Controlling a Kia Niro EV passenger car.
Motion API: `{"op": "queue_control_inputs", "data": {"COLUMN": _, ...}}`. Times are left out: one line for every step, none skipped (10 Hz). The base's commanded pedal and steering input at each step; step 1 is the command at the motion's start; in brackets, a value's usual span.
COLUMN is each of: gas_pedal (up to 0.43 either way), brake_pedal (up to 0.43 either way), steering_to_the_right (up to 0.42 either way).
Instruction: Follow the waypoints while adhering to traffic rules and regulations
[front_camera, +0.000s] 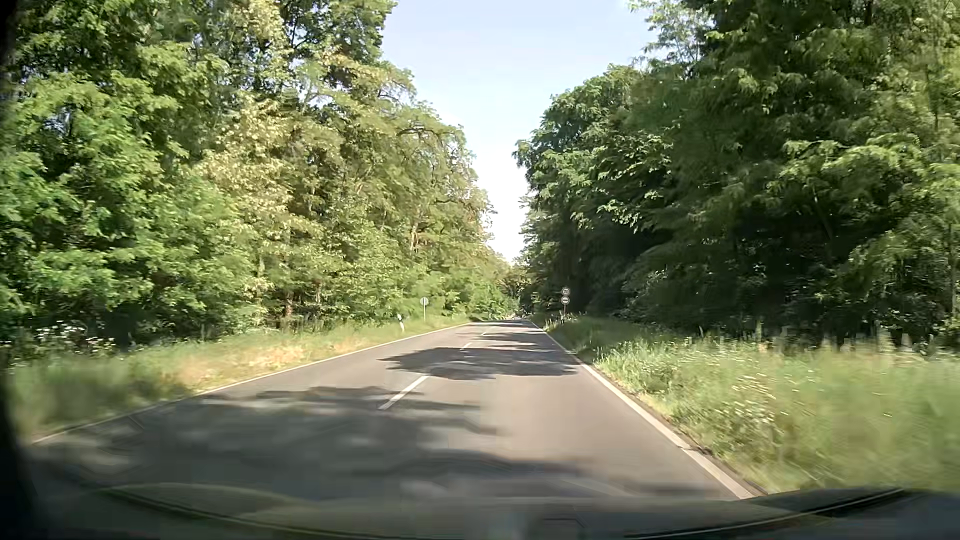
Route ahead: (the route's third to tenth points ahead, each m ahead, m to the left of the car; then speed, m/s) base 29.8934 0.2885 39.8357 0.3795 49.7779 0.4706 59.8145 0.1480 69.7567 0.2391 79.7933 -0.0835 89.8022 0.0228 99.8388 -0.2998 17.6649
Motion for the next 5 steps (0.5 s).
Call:
{"op": "queue_control_inputs", "data": {"gas_pedal": 0.098, "brake_pedal": 0.03, "steering_to_the_right": 0.003}}
{"op": "queue_control_inputs", "data": {"gas_pedal": 0.098, "brake_pedal": 0.03, "steering_to_the_right": 0.003}}
{"op": "queue_control_inputs", "data": {"gas_pedal": 0.098, "brake_pedal": 0.03, "steering_to_the_right": 0.003}}
{"op": "queue_control_inputs", "data": {"gas_pedal": 0.098, "brake_pedal": 0.03, "steering_to_the_right": 0.003}}
{"op": "queue_control_inputs", "data": {"gas_pedal": 0.098, "brake_pedal": 0.03, "steering_to_the_right": 0.003}}
